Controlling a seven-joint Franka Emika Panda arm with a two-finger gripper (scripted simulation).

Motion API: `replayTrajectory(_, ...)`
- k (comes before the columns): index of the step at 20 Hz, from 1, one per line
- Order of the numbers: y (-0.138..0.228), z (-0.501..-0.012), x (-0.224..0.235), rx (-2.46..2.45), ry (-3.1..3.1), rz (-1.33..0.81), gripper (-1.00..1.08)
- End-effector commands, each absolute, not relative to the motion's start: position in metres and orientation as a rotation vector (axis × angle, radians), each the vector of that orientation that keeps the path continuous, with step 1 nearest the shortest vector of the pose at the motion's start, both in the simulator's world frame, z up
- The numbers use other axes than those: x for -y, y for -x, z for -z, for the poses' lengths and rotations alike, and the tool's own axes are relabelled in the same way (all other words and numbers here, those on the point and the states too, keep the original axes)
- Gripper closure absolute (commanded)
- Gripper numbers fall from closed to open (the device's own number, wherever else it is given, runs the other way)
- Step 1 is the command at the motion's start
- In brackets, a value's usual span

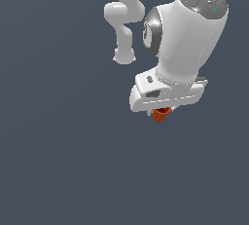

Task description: Pick up the object and move it to a goal position.

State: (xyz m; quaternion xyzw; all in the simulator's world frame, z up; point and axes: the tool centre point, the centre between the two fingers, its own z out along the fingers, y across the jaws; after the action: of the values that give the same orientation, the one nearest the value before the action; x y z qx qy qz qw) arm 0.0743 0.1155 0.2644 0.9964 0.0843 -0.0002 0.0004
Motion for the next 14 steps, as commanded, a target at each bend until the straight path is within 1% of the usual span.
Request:
replayTrajectory(1,-0.075,-0.289,-0.131,-0.263,-3.130,0.000,1.08)
replayTrajectory(7,-0.079,-0.336,-0.163,-0.263,-3.130,0.000,1.08)
replayTrajectory(14,-0.083,-0.374,-0.188,-0.263,-3.131,0.000,1.08)
